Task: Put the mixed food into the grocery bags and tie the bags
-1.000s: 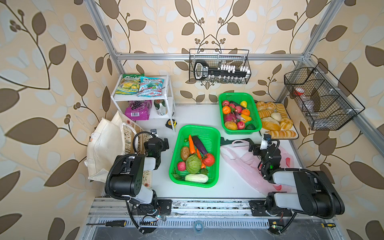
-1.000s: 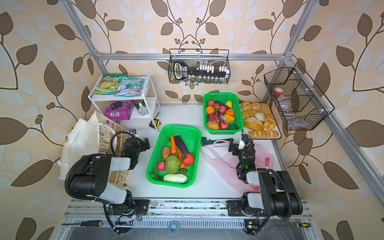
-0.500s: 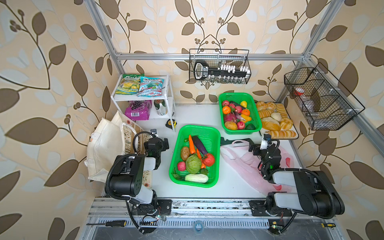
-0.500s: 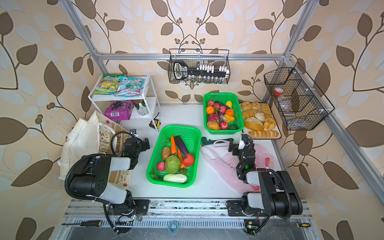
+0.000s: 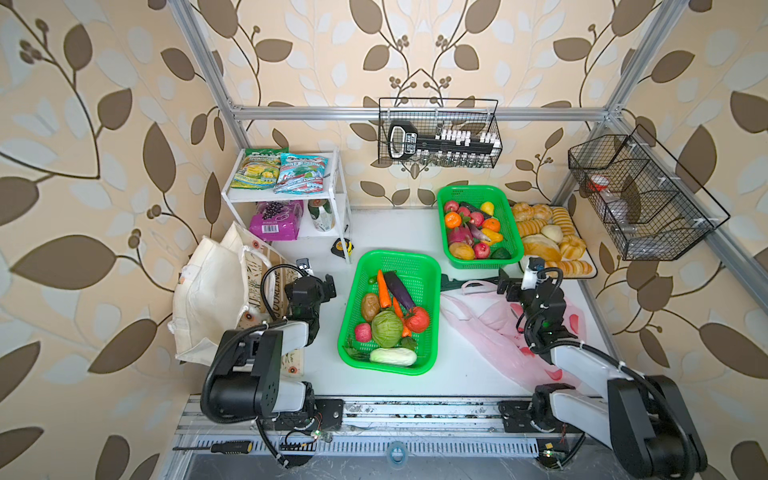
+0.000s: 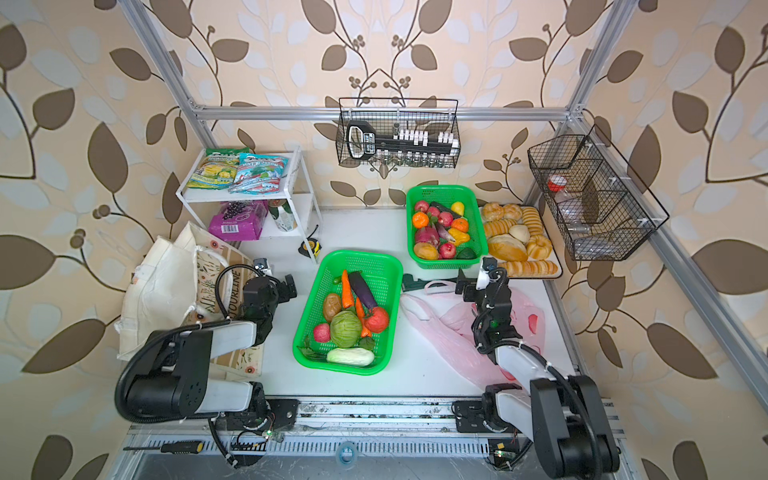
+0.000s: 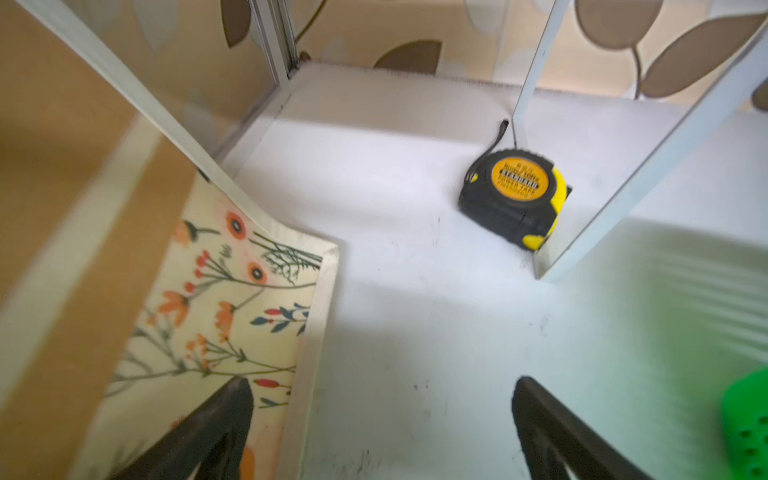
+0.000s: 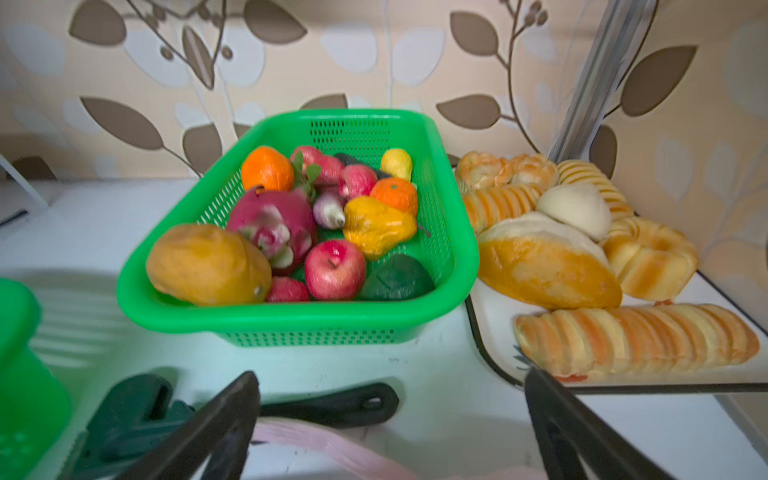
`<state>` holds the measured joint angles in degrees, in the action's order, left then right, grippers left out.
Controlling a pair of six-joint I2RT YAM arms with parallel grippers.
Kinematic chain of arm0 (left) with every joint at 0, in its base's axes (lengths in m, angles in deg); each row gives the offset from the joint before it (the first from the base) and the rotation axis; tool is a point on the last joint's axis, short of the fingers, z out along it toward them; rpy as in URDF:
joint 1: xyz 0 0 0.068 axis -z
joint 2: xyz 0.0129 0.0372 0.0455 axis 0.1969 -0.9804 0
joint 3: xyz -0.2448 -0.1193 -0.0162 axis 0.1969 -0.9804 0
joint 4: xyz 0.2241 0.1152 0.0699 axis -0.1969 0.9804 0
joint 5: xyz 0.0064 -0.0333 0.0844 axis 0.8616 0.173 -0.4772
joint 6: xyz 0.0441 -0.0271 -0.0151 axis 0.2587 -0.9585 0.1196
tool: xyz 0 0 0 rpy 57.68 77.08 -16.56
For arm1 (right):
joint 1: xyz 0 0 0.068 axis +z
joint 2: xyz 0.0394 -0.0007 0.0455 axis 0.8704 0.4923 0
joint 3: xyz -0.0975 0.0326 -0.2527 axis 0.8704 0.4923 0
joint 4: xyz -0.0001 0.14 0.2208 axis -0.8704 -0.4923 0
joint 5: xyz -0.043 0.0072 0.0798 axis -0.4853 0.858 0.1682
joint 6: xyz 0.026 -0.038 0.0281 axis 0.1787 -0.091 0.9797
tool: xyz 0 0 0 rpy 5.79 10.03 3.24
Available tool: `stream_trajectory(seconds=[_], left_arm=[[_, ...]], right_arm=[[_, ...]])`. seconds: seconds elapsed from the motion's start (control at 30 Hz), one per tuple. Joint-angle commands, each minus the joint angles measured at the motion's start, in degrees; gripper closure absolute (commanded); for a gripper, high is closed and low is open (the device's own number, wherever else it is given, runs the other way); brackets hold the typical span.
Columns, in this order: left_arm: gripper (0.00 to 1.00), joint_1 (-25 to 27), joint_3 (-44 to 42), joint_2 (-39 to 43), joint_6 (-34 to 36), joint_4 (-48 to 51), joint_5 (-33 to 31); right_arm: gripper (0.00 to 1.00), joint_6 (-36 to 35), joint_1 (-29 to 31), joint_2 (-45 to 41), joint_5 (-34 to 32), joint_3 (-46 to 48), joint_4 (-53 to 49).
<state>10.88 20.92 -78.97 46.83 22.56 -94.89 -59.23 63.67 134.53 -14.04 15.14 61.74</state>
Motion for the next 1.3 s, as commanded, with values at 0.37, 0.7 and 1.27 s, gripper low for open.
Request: stream_trajectory(seconds=[0.37, 0.7, 1.27], left_arm=[[0.01, -0.5, 21.5, 25.2, -20.6, 51.2, 9.5], [0.01, -0.3, 27.4, 31.8, -26.4, 58.5, 32.1], [0.01, 1.9, 46.8, 34.2, -13.0, 82.2, 16.3]], right_arm=[[0.09, 26.6, -2.1, -19.2, 33.0, -15.6, -46.9], [0.26, 46.0, 30.1, -20.3, 19.5, -11.3, -51.5], [0.54, 58.6, 51.9, 4.0, -2.3, -16.6, -41.7]])
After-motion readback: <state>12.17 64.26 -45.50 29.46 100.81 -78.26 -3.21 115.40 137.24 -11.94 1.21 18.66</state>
